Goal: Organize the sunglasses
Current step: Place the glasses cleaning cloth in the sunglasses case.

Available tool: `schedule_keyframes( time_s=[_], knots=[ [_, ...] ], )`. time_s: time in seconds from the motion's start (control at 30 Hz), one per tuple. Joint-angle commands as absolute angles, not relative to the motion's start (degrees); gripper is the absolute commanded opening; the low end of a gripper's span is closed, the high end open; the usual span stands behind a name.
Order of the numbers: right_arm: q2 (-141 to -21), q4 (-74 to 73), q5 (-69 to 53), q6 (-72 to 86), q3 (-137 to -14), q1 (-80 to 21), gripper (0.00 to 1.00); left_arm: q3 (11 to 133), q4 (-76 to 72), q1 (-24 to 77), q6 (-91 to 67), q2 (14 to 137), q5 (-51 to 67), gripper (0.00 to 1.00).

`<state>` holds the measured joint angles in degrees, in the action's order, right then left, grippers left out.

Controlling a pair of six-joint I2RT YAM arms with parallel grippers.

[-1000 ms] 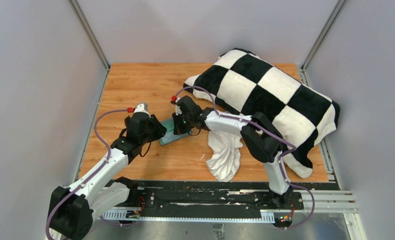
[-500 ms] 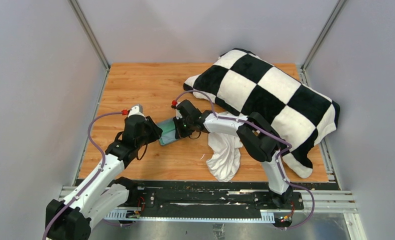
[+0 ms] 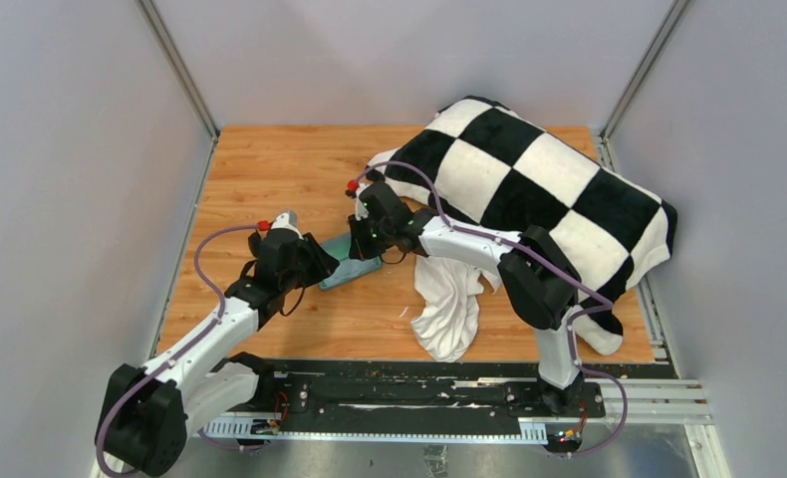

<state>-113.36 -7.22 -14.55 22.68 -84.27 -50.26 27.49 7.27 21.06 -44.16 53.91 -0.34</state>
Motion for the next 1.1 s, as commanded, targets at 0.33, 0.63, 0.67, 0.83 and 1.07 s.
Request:
schedule_keyframes(
  time_s=[0.33,0.63,0.67,0.83,1.07],
  knots=[
    [-117.96,-7.33,-14.94,23.47,-81.95,-47.81,0.0,24.7,-6.94,20.65,-44.34,67.49,3.32,0.34],
    [-119.65,-6.89,-13.89,23.27,-80.14,-47.18,0.0,23.34,-6.86,20.65,-42.09,72.9,3.03,0.34],
    [-119.24,-6.95,-13.93,23.29,-80.01,-47.17,0.0,23.44,-6.93,20.65,-41.95,73.35,3.11,0.34],
    [-115.26,-7.2,-14.46,23.06,-79.97,-47.15,0.0,24.6,-6.01,20.65,-41.57,70.54,3.86,0.34],
    [-107.1,-7.53,-15.43,22.96,-81.07,-47.2,0.01,33.1,7.98,20.65,-38.36,60.06,0.14,0.36]
  ],
)
